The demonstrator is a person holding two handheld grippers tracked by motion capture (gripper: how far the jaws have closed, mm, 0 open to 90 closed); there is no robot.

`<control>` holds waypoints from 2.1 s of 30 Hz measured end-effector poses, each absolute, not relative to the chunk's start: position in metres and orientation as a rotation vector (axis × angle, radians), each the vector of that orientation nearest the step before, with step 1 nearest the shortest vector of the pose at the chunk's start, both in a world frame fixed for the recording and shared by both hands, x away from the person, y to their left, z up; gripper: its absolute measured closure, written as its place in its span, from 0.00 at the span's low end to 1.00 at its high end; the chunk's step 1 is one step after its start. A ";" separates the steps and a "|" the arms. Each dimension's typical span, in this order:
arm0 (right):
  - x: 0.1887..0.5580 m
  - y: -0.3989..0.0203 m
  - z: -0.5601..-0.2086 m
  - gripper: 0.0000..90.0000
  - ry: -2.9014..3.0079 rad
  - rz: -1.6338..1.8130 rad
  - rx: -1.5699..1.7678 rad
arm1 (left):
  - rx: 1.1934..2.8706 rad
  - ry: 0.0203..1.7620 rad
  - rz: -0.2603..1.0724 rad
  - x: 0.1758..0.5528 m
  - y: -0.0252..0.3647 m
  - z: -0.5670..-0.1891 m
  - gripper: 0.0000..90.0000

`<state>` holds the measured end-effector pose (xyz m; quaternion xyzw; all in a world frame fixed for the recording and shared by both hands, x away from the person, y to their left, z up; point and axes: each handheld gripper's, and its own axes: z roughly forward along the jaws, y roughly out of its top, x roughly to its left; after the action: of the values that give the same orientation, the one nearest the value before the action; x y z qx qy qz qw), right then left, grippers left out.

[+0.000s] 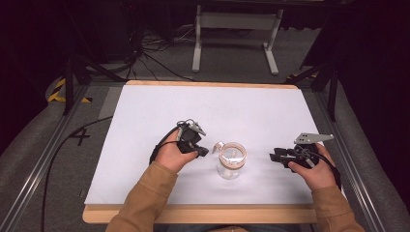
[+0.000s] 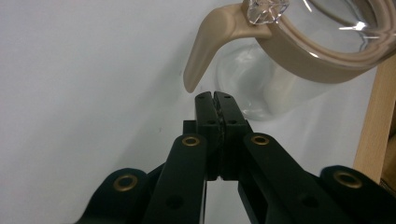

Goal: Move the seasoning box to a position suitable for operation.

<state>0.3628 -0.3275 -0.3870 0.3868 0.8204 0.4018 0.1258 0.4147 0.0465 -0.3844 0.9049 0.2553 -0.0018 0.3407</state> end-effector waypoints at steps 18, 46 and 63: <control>0.354 -0.329 -0.389 0.72 2.385 1.143 1.137 | 2.359 0.669 -0.038 0.425 0.033 -0.399 1.00; 0.341 -0.326 -0.393 0.72 2.396 1.117 1.158 | 2.408 0.680 -0.015 0.438 0.025 -0.397 1.00; 0.340 -0.322 -0.394 0.72 2.410 1.123 1.131 | 2.400 0.657 0.002 0.435 0.024 -0.392 1.00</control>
<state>0.3403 -0.3218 -0.3942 0.3882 0.8275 0.3857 0.1256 0.4348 0.0241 -0.3919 0.9135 0.2500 0.0008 0.3210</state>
